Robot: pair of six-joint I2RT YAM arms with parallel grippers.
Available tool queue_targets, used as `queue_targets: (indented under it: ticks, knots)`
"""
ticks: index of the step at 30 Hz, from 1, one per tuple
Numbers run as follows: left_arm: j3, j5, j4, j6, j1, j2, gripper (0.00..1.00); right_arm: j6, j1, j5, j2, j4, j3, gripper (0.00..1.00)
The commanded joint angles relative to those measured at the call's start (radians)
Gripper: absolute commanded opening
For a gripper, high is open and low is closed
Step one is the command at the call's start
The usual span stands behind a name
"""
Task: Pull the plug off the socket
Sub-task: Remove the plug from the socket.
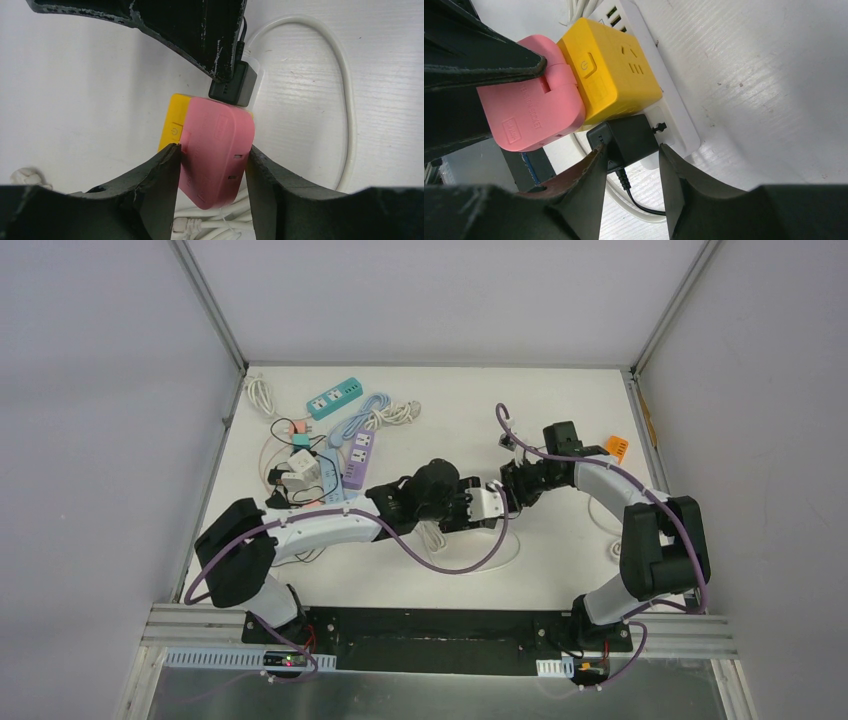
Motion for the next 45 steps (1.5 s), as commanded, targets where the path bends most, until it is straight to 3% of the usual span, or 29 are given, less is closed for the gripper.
queue_targets:
  ticks: [1, 14, 26, 34, 43, 45]
  knots:
    - [0.041, 0.121, -0.044, -0.096, 0.033, -0.041, 0.50, -0.054, 0.010, 0.094, 0.026, -0.011, 0.009, 0.44]
    - [0.099, 0.258, -0.048, -0.209, 0.104, -0.003, 0.52, -0.056, 0.009, 0.087, 0.032, -0.020, 0.016, 0.45]
    - [0.122, 0.207, -0.030, -0.210, 0.113, 0.025, 0.49, -0.063, 0.010, 0.080, 0.039, -0.033, 0.022, 0.45]
    - [0.123, 0.139, -0.007, -0.196, 0.114, 0.020, 0.38, -0.071, 0.009, 0.075, 0.051, -0.045, 0.028, 0.45]
    - [0.124, 0.095, 0.004, -0.189, 0.119, 0.045, 0.36, -0.074, 0.009, 0.073, 0.057, -0.051, 0.031, 0.45]
    - [0.131, 0.088, 0.009, -0.202, 0.123, 0.054, 0.26, -0.076, 0.009, 0.074, 0.058, -0.054, 0.033, 0.45]
